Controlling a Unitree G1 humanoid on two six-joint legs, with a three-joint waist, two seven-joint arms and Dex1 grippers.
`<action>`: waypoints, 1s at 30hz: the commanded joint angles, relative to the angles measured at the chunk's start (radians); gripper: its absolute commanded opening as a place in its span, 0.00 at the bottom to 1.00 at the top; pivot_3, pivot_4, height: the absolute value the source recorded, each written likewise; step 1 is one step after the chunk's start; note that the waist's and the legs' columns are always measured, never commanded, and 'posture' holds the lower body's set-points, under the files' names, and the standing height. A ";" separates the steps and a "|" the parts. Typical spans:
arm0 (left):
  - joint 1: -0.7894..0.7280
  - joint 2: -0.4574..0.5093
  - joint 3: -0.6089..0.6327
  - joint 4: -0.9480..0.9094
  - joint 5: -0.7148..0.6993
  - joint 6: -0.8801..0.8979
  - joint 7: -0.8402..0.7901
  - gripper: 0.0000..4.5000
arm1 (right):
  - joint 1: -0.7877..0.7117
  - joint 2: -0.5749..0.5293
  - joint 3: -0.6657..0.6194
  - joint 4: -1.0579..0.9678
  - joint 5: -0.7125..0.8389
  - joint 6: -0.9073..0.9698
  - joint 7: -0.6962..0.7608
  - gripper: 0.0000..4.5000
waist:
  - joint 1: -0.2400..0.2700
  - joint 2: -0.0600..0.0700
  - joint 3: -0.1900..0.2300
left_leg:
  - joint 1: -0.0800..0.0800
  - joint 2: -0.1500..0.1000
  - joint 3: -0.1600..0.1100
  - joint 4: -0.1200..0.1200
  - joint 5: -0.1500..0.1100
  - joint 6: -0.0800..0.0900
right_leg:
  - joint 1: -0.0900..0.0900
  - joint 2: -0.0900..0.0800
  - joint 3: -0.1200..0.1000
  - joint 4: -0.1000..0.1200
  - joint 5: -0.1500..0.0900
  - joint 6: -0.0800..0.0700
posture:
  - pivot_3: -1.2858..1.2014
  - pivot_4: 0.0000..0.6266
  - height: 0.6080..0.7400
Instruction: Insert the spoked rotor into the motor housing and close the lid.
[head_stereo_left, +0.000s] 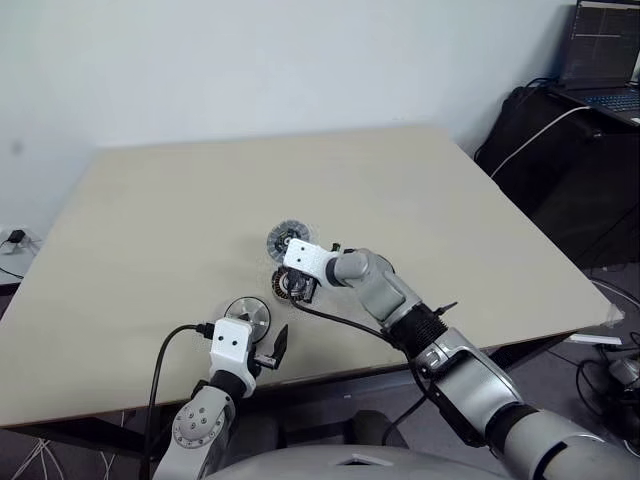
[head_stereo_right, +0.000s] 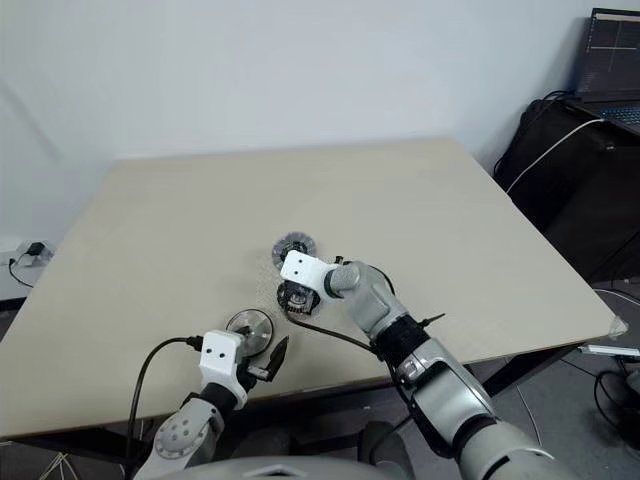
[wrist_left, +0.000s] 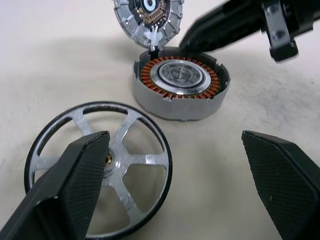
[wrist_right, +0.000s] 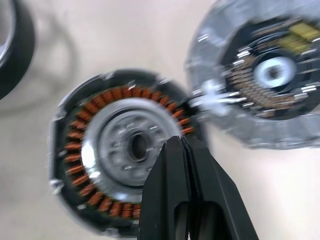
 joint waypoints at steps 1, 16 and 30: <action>-0.013 -0.003 -0.010 -0.045 -0.004 0.001 -0.001 1.00 | 0.005 0.000 -0.016 -0.051 0.008 0.015 -0.011 0.00 | 0.000 0.000 0.000 | 0.000 0.000 0.000 0.000 0.000 0.000 | 0.000 0.000 0.000 0.000 0.000 0.000 | 0.52 0.00 1.00; -0.009 0.002 0.002 -0.016 -0.008 -0.023 -0.010 1.00 | 0.054 0.017 0.024 -0.057 0.015 0.026 0.002 0.00 | 0.000 -0.003 0.004 | 0.000 0.000 0.000 0.000 0.000 0.000 | 0.000 0.000 0.000 0.000 0.000 0.000 | 0.52 0.00 1.00; -0.006 -0.002 -0.001 -0.032 -0.009 -0.008 -0.011 1.00 | 0.056 0.015 0.016 -0.065 0.009 0.016 -0.024 0.00 | 0.001 -0.003 0.005 | 0.000 0.000 0.000 0.000 0.000 0.000 | 0.000 0.000 0.000 0.000 0.000 0.000 | 0.52 0.00 1.00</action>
